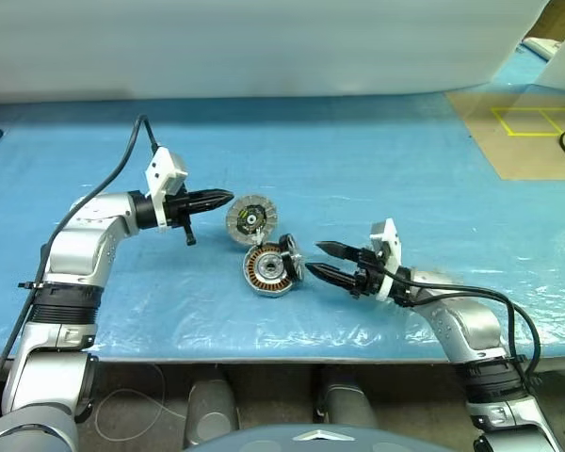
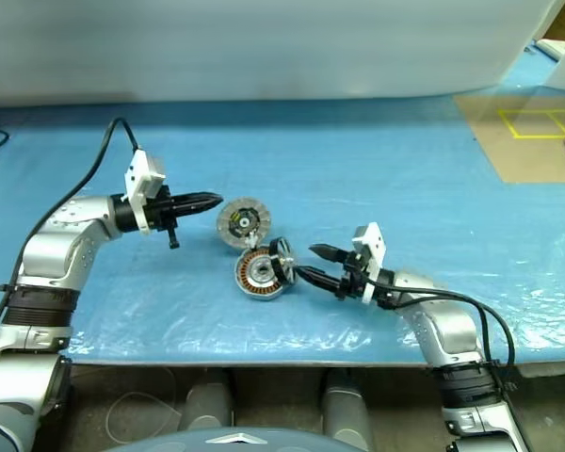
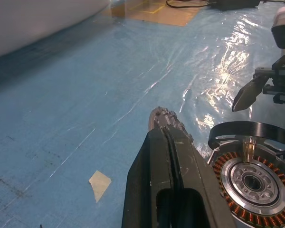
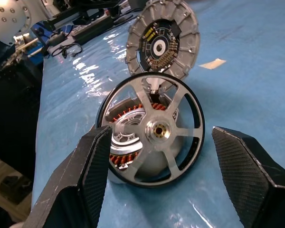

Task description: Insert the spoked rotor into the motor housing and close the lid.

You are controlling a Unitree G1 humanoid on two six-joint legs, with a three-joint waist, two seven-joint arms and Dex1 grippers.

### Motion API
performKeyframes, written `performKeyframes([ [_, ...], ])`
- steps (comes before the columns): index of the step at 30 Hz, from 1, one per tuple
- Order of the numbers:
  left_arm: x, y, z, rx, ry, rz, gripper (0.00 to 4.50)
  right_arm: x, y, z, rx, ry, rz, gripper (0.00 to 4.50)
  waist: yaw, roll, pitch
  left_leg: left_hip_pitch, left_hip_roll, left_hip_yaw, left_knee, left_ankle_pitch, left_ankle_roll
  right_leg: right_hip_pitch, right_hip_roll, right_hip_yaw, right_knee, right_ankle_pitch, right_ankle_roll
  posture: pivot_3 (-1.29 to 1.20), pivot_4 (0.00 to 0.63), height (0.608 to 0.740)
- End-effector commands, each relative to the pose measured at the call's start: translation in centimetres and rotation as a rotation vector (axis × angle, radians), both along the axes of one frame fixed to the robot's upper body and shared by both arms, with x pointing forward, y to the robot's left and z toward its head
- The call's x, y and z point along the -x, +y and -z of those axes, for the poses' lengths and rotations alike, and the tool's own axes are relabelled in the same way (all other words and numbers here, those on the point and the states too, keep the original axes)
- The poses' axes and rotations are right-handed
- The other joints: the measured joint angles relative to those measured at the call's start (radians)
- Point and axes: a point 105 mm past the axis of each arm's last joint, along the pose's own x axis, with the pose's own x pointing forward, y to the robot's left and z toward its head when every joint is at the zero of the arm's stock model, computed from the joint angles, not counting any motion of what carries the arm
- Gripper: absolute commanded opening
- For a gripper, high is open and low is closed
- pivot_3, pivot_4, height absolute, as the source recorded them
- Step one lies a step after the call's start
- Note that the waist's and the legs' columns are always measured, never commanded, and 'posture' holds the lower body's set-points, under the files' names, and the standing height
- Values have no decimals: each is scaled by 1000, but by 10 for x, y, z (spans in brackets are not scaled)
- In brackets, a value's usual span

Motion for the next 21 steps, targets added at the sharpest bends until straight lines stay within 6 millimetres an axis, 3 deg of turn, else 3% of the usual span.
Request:
performKeyframes([
  [1,0,2,-8,14,-34,-3,0,1,-3,-8,-55,20,10,3509,-1,0,0,0,0,0,0,0,0,0,0,0,0,0,0,0,150,740],
  [7,0,2,-5,14,-25,-4,0,-4,1,-2,-116,141,50,3509,-1,0,0,0,0,0,0,0,0,0,0,0,0,0,0,0,150,740],
  [14,6,7,-4,14,-9,0,0,-12,7,-9,-231,255,78,3509,-1,0,0,0,0,0,0,0,0,0,0,0,0,0,0,0,150,740],
  [21,11,10,-6,18,-6,8,0,-11,9,-5,-233,309,60,3509,0,0,0,0,0,0,0,0,0,0,0,0,0,0,0,0,150,740],
])
